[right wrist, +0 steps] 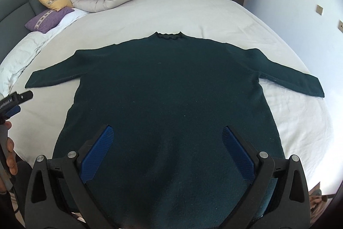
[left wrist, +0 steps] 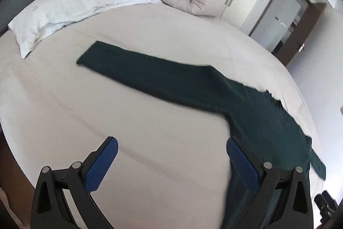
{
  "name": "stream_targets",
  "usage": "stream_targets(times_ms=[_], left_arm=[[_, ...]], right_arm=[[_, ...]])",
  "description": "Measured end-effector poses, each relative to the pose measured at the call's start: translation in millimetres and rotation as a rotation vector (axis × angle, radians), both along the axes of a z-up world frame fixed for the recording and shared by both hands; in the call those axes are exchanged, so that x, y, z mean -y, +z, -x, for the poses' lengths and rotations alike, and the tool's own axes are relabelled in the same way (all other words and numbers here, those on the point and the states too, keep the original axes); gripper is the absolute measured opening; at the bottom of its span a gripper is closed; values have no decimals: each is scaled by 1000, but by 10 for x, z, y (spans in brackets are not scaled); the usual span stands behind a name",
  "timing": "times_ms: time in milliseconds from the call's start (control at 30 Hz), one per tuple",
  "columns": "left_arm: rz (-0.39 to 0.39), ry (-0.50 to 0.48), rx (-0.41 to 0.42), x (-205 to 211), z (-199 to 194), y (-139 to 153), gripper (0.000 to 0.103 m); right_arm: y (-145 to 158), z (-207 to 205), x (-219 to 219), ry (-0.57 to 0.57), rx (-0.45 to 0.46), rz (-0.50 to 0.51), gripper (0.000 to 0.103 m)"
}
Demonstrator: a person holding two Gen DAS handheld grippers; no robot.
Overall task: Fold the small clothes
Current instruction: 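Grasp the sweater sleeve nearest the left tool with the left gripper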
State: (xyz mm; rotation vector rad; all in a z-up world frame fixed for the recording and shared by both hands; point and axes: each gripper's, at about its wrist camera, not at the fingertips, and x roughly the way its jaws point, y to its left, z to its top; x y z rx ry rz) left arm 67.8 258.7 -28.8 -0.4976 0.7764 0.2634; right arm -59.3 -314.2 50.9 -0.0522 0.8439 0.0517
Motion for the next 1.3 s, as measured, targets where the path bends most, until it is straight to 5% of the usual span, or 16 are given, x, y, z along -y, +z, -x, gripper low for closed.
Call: stream_targets(times_ms=[67, 200, 400, 633, 733, 800, 967, 1067, 1167, 1300], left_arm=[[59, 71, 45, -355, -78, -1, 103], [325, 197, 177, -1127, -228, -216, 102], [673, 330, 199, -1740, -527, -891, 91], [688, 388, 216, -1932, -843, -914, 89], [692, 413, 195, -2006, -890, -974, 55], [690, 404, 152, -2014, -925, -1033, 12], [513, 362, 113, -1814, -1000, -767, 8], [318, 215, 97, -1357, -1262, -328, 7], [61, 8, 77, -533, -1631, 152, 7], [-285, -272, 68, 933, -1955, 445, 7]], right_arm=[[-16, -88, -93, 21, -7, 8, 103], [-100, -249, -223, 58, -42, -14, 103], [-300, -493, -274, 66, -105, -132, 103], [-551, -707, -300, 63, -153, -175, 103], [-613, -753, -310, 66, -157, -195, 103], [-637, -763, -298, 67, -156, -209, 103], [-678, -789, -140, 46, -144, -246, 103], [-701, -811, 40, 16, -139, -283, 103], [-706, -845, 278, -16, -129, -333, 103], [-736, -889, 621, -73, -112, -394, 103]])
